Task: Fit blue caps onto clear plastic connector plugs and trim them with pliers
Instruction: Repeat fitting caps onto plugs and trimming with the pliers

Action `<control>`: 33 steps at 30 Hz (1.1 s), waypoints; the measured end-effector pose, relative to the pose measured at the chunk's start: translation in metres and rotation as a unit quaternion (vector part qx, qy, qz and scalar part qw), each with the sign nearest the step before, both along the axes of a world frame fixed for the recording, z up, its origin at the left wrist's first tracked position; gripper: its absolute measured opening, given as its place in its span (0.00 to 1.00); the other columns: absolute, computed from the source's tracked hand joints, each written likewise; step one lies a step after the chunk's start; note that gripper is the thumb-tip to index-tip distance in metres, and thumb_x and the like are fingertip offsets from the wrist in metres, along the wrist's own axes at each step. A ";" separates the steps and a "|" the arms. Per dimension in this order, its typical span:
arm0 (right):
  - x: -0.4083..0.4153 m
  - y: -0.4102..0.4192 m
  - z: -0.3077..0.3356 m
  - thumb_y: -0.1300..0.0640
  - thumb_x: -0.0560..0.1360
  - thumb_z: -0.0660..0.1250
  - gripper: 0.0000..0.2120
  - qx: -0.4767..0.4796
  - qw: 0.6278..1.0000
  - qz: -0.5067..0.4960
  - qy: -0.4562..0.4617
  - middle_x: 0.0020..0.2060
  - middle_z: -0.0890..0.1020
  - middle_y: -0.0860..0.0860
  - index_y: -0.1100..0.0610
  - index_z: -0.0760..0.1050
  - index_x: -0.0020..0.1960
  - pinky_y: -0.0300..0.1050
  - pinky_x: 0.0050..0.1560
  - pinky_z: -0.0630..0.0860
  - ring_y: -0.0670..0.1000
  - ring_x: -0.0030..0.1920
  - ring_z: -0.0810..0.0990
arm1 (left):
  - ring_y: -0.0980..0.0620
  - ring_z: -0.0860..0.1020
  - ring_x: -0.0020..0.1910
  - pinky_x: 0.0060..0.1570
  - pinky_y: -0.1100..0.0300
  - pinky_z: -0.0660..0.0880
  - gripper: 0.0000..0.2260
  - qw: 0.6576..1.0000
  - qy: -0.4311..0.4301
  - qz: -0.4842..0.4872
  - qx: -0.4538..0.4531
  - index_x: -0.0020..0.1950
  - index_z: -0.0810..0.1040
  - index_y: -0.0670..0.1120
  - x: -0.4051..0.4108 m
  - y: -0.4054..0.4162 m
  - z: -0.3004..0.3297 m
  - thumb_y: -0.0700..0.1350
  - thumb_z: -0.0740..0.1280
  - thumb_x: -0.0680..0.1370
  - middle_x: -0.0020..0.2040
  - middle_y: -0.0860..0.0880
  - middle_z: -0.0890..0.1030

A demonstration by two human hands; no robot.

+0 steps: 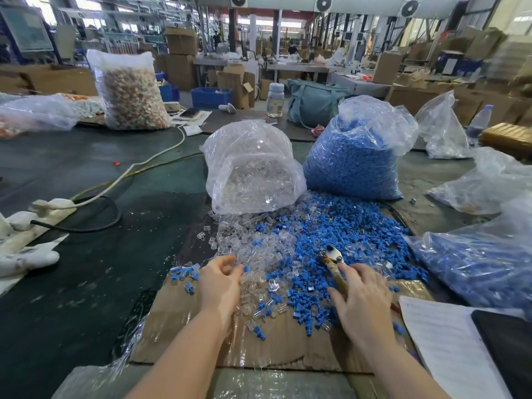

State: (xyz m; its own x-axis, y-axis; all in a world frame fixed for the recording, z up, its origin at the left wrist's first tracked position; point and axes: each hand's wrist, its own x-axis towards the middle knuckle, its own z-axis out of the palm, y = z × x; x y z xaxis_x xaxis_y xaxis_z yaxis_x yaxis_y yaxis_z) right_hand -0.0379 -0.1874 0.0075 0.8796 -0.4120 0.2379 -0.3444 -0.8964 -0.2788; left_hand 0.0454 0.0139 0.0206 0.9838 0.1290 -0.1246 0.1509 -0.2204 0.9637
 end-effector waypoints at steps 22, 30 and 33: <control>0.004 0.035 -0.009 0.50 0.79 0.60 0.10 0.028 0.994 0.103 0.004 0.55 0.73 0.42 0.46 0.74 0.58 0.44 0.60 0.60 0.46 0.59 0.67 | 0.49 0.68 0.58 0.59 0.52 0.64 0.11 0.914 -0.083 0.030 0.397 0.58 0.78 0.54 0.011 0.040 -0.011 0.49 0.65 0.77 0.58 0.51 0.75; -0.001 0.042 -0.011 0.45 0.77 0.61 0.09 0.003 0.993 0.116 0.003 0.51 0.74 0.41 0.44 0.76 0.54 0.44 0.59 0.56 0.45 0.55 0.69 | 0.59 0.69 0.55 0.64 0.56 0.65 0.08 0.936 -0.149 -0.160 0.277 0.54 0.78 0.56 -0.023 -0.014 -0.016 0.49 0.67 0.75 0.48 0.60 0.75; -0.002 0.043 -0.013 0.43 0.78 0.58 0.11 -0.024 0.992 0.116 0.039 0.52 0.74 0.40 0.43 0.74 0.56 0.45 0.57 0.55 0.45 0.57 0.68 | 0.58 0.68 0.55 0.63 0.59 0.63 0.10 0.918 -0.166 -0.191 0.304 0.57 0.78 0.58 -0.029 -0.027 -0.021 0.51 0.67 0.76 0.51 0.59 0.76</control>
State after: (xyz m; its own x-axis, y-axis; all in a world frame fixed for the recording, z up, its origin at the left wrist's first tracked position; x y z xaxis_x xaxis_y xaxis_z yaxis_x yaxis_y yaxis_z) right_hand -0.0394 -0.1440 -0.0058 0.9661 -0.1860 0.1793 -0.1463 -0.9658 -0.2139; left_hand 0.0161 -0.0133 -0.0003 0.9423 -0.2875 0.1717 -0.3299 -0.7084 0.6240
